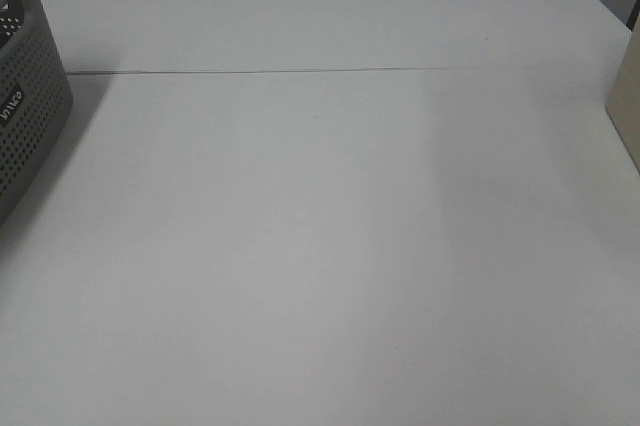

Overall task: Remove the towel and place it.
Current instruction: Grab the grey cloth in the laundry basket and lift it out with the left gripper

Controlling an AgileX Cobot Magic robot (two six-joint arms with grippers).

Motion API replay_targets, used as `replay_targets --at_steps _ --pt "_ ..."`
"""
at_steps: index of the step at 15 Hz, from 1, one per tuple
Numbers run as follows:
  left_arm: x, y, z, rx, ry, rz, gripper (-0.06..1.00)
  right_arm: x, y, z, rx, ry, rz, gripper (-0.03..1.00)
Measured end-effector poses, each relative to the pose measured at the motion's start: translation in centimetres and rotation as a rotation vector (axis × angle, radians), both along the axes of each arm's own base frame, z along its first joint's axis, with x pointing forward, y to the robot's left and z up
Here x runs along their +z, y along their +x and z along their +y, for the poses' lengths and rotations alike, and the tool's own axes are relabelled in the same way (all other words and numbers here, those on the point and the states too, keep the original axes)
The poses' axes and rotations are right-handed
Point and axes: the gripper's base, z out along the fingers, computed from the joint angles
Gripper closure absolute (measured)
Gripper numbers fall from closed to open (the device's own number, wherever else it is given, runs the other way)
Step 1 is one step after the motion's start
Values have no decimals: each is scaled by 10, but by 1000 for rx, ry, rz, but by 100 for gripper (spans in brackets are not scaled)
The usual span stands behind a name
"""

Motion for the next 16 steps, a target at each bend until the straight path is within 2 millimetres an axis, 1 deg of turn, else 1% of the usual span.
replay_targets --at_steps 1,2,4,5,6,7,11,13,14,16 --pt "-2 0 0 0 -6 3 12 0 0 0 0 0 0 20" --pt "-2 1 0 1 -9 1 29 0 0 0 0 0 0 20" --pt "-2 1 0 16 -10 1 60 0 0 0 0 0 0 20" --pt "-2 1 0 38 -11 -1 74 0 0 0 0 0 0 20" --pt "-2 1 -1 66 -14 -3 81 0 0 0 0 0 0 20" --pt "-2 1 -1 95 -19 -5 84 0 0 0 0 0 0 20" --pt "-2 1 -2 132 -35 -13 86 0 0 0 0 0 0 20" --pt "-1 1 -2 144 -34 -16 94 0 0 0 0 0 0 20" --pt "6 1 -3 168 -31 -31 94 0 0 0 0 0 0 20" --pt "51 -7 -10 222 -4 -129 94 0 0 0 0 0 0 20"
